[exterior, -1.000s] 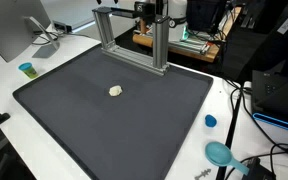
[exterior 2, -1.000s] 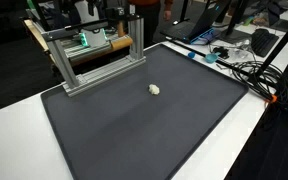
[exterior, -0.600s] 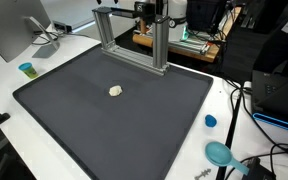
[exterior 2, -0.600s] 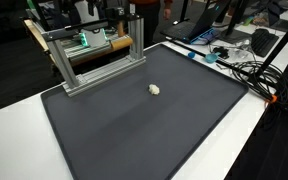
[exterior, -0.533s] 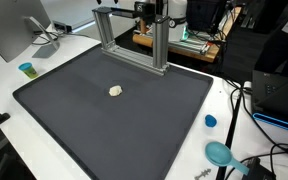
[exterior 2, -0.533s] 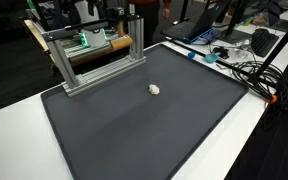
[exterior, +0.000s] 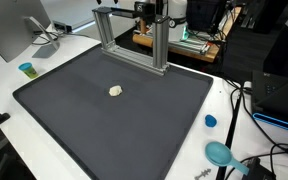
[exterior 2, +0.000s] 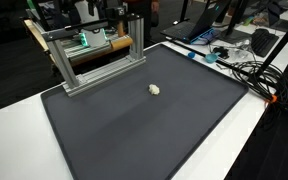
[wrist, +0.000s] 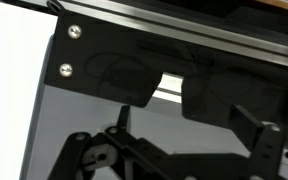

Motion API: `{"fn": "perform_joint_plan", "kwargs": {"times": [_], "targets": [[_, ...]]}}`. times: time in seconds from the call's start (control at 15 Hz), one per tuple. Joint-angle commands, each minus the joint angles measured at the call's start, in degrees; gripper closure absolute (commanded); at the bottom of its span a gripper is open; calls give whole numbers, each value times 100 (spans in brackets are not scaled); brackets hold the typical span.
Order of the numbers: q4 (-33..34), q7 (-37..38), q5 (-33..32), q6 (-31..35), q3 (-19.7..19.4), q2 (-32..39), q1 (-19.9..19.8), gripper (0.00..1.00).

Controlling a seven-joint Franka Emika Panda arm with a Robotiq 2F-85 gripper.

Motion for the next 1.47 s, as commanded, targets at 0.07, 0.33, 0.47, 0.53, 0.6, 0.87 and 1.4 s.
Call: {"fn": "perform_joint_plan", "kwargs": {"times": [0.07, 0.33, 0.47, 0.53, 0.6, 0.87, 1.4], "targets": [[-495, 865, 389, 468, 210, -551, -83, 0], [-1256, 2118, 578, 1222, 563, -1258, -32, 0], [-1607, 2856, 472, 1516, 872, -1723, -32, 0], [-1696, 3107, 523, 1560, 1005, -1868, -1, 0], [-1791, 3381, 537, 1676, 1159, -1961, 32, 0], [-1677, 3467, 481, 1589, 1306, -1853, 81, 0], [-1844, 3213, 538, 1658, 1557, -2100, 435, 0]]}}
